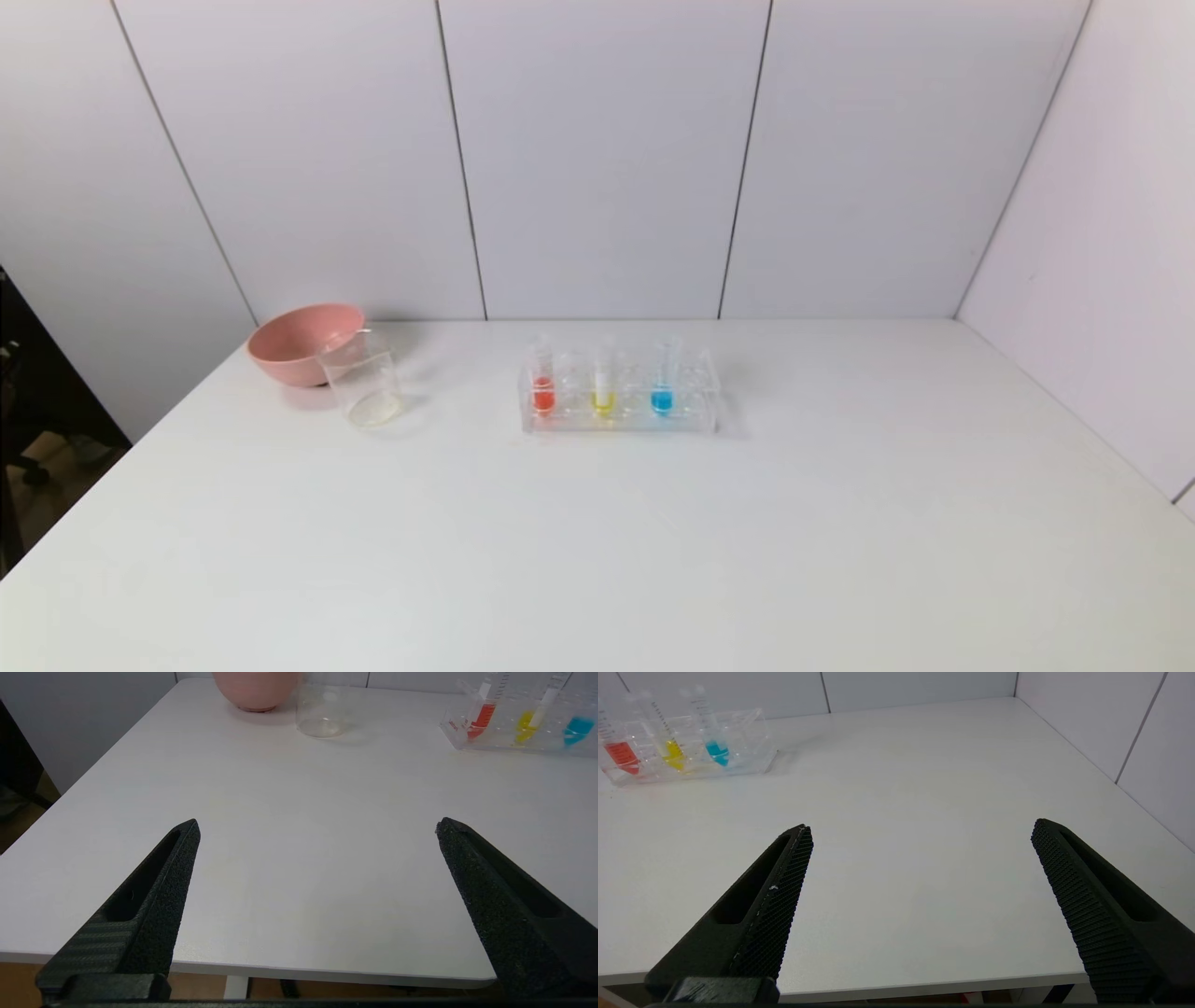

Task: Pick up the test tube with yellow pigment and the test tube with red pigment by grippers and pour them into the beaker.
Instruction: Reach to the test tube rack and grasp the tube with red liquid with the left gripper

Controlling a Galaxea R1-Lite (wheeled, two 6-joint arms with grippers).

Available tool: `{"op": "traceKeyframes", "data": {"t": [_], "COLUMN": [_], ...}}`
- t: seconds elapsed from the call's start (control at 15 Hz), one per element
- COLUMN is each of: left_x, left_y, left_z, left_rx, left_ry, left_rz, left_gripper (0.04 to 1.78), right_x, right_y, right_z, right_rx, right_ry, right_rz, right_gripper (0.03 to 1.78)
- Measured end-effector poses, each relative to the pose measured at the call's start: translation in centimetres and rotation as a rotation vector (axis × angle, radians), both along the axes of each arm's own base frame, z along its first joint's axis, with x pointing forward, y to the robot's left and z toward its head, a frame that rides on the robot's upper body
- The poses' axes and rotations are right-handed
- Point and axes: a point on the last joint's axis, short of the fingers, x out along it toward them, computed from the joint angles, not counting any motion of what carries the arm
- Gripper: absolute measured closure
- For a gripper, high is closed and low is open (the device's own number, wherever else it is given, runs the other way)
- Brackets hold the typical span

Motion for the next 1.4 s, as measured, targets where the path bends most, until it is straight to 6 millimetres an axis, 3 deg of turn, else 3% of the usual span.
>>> {"op": "traceKeyframes", "data": {"t": [0.6, 0.93, 1.13, 1.4], "left_x": [-0.1, -0.6, 1.7, 8.0], "left_y": [0.0, -0.2, -0.2, -1.2], "left_z": [0.6, 7.1, 10.7, 12.5], "left_rx": [0.013, 0.018, 0.013, 0.011], "left_ry": [-0.023, -0.104, -0.060, 0.091], "left_rz": [-0.005, -0.124, -0.198, -0.310], "left_gripper": [0.06, 0.06, 0.06, 0.06], "right_x": [0.0, 0.0, 0.0, 0.0], "right_y": [0.0, 0.0, 0.0, 0.0], "right_z": [0.0, 0.0, 0.0, 0.0], "right_rx": [0.000, 0.000, 0.000, 0.000], "right_ry": [0.000, 0.000, 0.000, 0.000], "right_rz": [0.000, 0.000, 0.000, 0.000], "right_gripper": [0.10, 0.10, 0.10, 0.10]}}
